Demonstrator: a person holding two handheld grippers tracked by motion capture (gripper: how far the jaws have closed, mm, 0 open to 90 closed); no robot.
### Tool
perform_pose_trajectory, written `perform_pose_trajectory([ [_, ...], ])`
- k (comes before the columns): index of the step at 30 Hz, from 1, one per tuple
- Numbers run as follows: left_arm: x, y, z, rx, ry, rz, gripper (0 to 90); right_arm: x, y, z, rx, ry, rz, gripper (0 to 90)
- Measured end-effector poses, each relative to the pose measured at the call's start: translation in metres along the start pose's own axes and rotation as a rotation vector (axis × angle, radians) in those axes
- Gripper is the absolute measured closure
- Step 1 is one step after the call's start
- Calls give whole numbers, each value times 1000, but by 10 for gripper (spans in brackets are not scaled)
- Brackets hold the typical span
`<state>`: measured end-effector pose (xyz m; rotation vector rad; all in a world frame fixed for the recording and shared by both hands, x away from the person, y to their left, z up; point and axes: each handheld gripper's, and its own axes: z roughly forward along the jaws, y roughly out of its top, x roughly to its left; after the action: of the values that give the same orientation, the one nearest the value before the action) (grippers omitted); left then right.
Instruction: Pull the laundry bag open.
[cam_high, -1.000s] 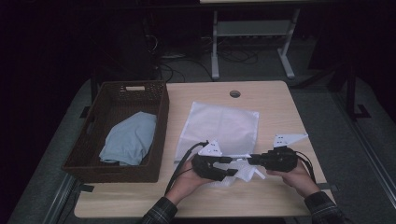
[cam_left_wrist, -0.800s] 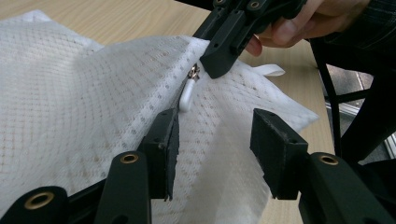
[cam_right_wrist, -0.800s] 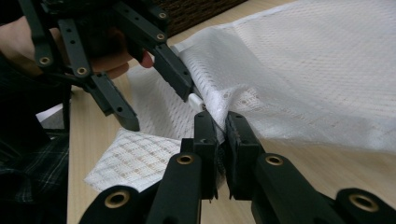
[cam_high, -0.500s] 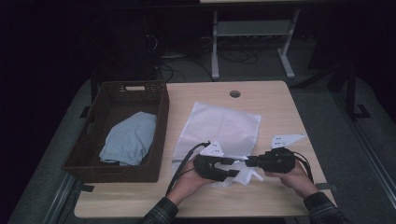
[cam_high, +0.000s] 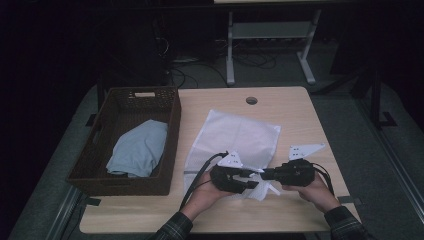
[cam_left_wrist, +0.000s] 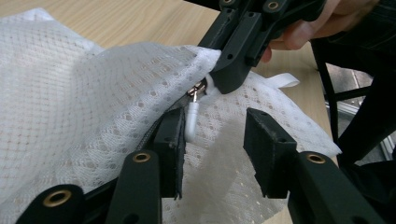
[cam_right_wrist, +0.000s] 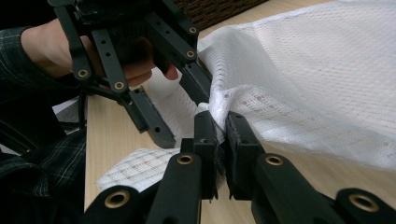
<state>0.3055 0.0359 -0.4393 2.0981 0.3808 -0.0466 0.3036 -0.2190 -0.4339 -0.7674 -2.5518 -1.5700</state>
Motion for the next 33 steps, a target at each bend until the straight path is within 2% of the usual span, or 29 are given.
perform_pose_trajectory([
  [6,3,2,1,0,0,-12,675,0,0,-1,-3,6,-1,836],
  [7,3,2,1,3,-3,-16,709,0,0,-1,-4,10,-3,836],
  [19,6,4,4,6,-16,-51,777,1,0,-1,-7,18,-5,836],
  [24,6,6,5,12,-20,-51,850,2,0,-2,-12,22,-8,836],
  [33,7,6,4,25,-22,-55,861,2,0,-3,-2,10,-19,836],
])
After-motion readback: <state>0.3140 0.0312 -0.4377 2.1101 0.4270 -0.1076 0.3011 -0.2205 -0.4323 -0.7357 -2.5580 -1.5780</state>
